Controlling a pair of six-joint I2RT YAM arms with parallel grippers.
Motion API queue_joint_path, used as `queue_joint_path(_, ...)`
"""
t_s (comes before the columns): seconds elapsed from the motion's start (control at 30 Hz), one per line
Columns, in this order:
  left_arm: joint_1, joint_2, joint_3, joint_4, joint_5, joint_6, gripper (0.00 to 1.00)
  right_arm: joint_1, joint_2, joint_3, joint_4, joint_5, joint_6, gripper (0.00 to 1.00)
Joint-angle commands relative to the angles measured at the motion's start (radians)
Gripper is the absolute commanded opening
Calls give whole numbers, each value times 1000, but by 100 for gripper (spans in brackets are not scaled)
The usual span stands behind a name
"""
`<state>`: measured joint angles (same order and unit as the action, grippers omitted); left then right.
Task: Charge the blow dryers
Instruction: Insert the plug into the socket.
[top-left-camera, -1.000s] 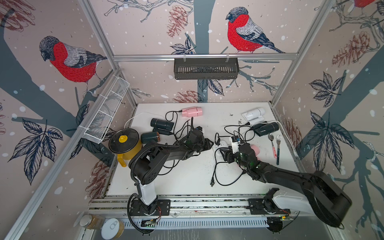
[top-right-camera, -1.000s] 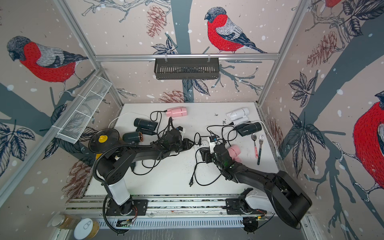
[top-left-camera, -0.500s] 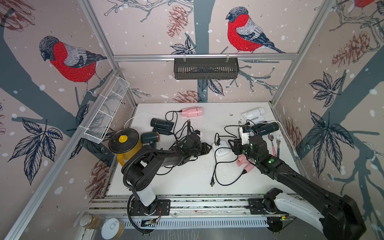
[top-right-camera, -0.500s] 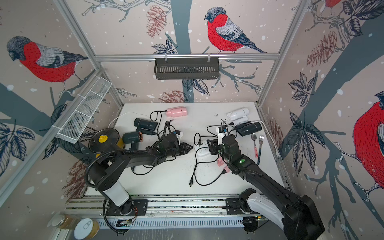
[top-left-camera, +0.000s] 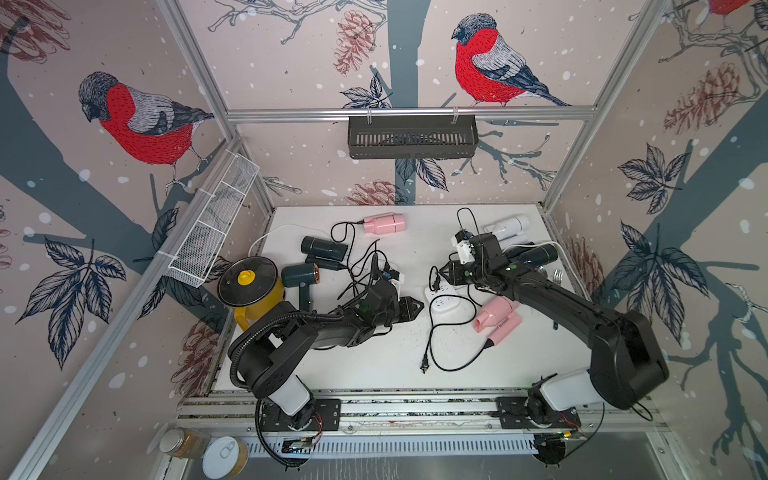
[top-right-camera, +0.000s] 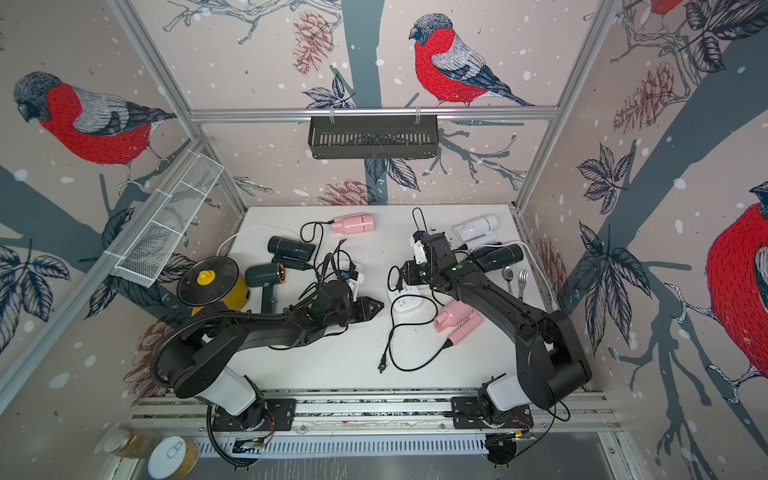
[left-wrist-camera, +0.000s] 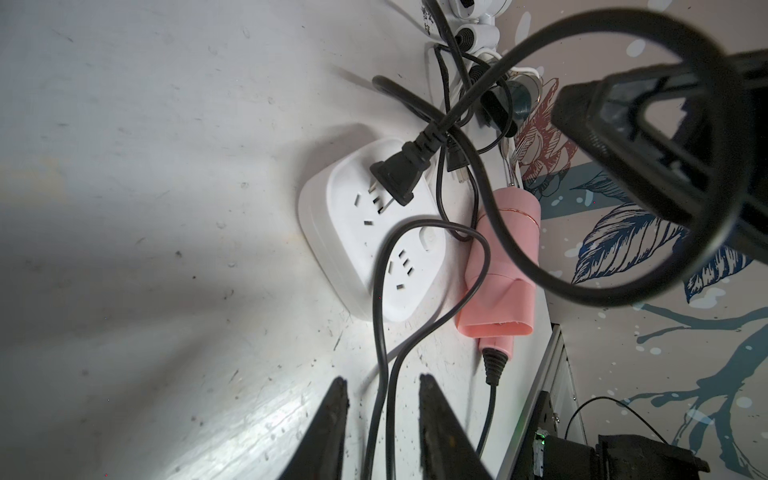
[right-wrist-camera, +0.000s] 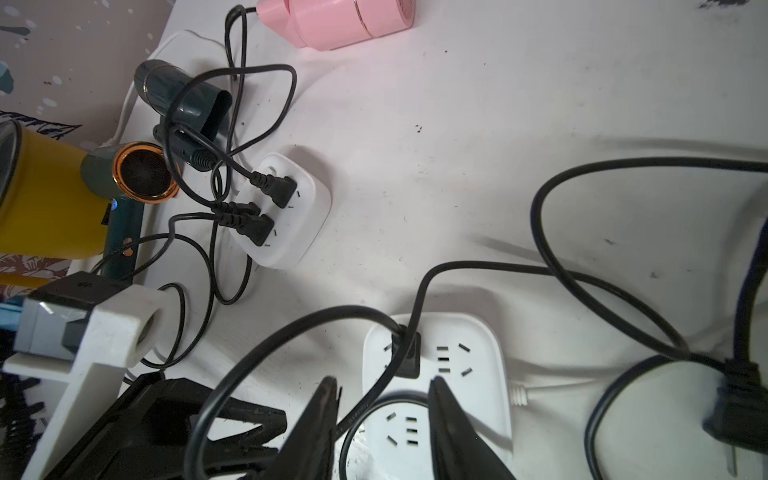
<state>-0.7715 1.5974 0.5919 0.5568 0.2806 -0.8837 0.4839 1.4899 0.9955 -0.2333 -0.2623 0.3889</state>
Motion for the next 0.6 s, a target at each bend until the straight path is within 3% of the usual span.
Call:
queue_joint_path(0.0, -2, 2, 0, 62, -11, -3, 31, 7, 33, 12, -42, -23, -11, 39)
queue_joint_path(0.57, -12, 36, 5, 90, 0, -16, 32, 28, 195, 104, -43, -10, -10, 39)
